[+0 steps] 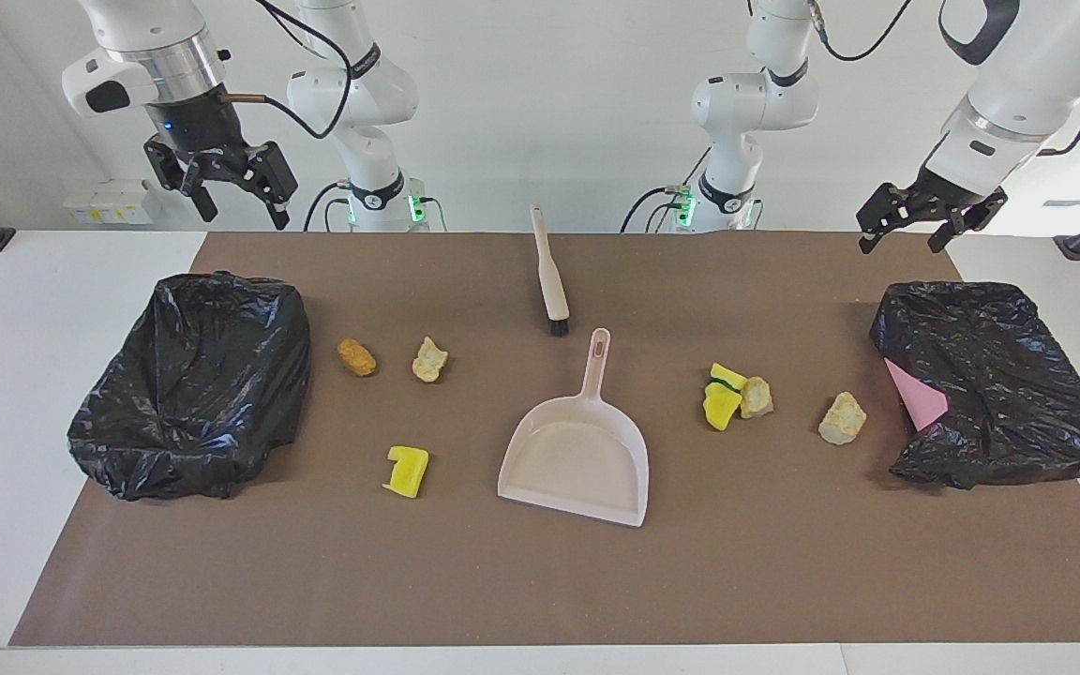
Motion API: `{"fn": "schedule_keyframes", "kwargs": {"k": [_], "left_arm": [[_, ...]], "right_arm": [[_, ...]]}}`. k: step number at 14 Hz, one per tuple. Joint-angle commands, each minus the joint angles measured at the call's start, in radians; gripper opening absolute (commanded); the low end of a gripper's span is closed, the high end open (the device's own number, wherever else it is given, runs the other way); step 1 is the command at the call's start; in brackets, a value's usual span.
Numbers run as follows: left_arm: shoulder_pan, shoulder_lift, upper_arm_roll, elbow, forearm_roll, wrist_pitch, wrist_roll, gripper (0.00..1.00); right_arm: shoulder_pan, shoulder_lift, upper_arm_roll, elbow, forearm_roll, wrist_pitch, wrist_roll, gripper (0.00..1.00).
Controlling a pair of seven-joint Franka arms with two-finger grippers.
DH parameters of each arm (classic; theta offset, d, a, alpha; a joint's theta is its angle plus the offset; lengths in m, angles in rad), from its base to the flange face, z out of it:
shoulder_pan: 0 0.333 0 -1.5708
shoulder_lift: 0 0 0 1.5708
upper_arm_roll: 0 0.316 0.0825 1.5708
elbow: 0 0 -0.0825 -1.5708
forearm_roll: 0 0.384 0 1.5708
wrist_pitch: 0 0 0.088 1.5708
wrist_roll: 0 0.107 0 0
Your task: Sweep and dump trash in bin
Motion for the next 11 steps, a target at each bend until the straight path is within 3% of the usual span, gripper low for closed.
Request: {"fn": "schedule_keyframes", "kwargs": {"k": [1, 6, 11], "left_arm": [[-0.042, -0.058, -0.004, -0.127, -0.014, 0.08, -0.006, 1.0], [-0.156, -0.15, -0.004, -0.382, -0.046, 0.281, -0.015, 1.0], [-0.304, -0.187, -0.004, -0.534, -0.109, 0.416, -0.156, 1.0]], "right_arm": [[-0.004, 0.0, 0.006, 0.005, -0.003, -0.014, -0.026, 1.0], [-0.007, -0.048, 0.006, -0.081, -0.003, -0.01, -0.02, 1.0], [-0.016, -0.051, 0.006, -0.089, -0.003, 0.002, -0.026, 1.0]]}}
